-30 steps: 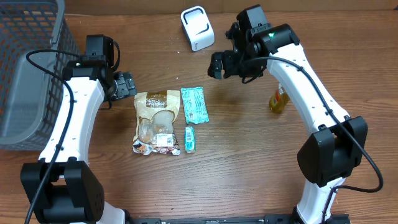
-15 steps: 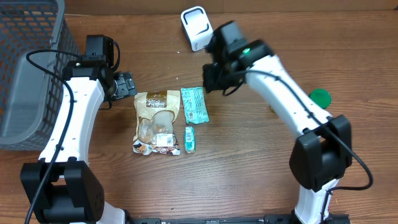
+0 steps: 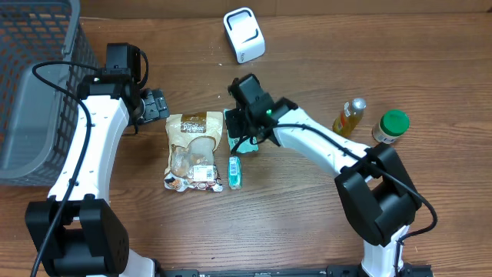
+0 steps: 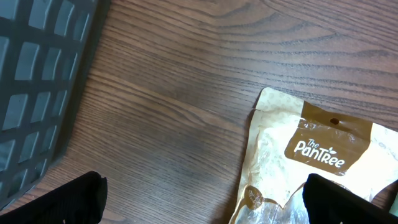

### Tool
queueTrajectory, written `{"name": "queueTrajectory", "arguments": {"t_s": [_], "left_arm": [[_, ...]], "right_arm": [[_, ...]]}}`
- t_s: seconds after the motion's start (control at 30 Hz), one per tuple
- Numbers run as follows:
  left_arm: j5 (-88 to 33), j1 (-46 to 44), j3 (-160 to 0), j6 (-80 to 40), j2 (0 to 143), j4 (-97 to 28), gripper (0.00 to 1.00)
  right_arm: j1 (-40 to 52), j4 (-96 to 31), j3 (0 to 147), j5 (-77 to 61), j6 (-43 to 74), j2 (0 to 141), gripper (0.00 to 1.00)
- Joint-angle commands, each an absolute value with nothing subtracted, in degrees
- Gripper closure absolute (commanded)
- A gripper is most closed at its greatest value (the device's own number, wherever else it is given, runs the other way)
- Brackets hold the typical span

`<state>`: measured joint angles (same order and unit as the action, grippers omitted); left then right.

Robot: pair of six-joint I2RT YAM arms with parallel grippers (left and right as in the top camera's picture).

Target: Scan the item barcode

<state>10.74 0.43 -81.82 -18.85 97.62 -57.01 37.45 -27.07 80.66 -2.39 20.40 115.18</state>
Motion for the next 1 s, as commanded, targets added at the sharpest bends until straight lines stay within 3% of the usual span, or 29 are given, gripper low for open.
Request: {"name": "queueTrajectory", "arguments": {"t_s": [0.0, 0.23, 0.6, 0.83, 0.9, 0.97], "left_arm": [[10.90, 0.36, -82.65, -17.80, 97.38, -56.71, 0.00], [10.90, 0.36, -82.65, -17.78, 97.38, -56.71, 0.00], [10.90, 0.36, -82.65, -17.78, 97.38, -56.71, 0.00], [10.90, 0.36, -82.65, -17.78, 97.38, -56.71, 0.01], [10.90, 0.36, -82.65, -17.78, 97.38, -56.71, 0.00], [10.90, 0.36, -82.65, -17.80, 97.38, -56.71, 0.00]], "right_arm": [[37.15, -24.21, 77.95, 1.69, 21.26, 116.36, 0.96], [35.79, -26.00, 77.08, 6.94, 22.94, 119.07, 0.96], [29.58, -42.61, 82.91, 9.41, 22.50, 112.64, 0.96], [26.20, -42.70, 83.74, 7.60, 22.48, 109.08, 0.83], [25.34, -42.78, 83.66, 6.87, 22.50, 109.54, 0.85], [25.02, -43.09, 83.61, 6.09, 22.52, 110.52, 0.96]]}}
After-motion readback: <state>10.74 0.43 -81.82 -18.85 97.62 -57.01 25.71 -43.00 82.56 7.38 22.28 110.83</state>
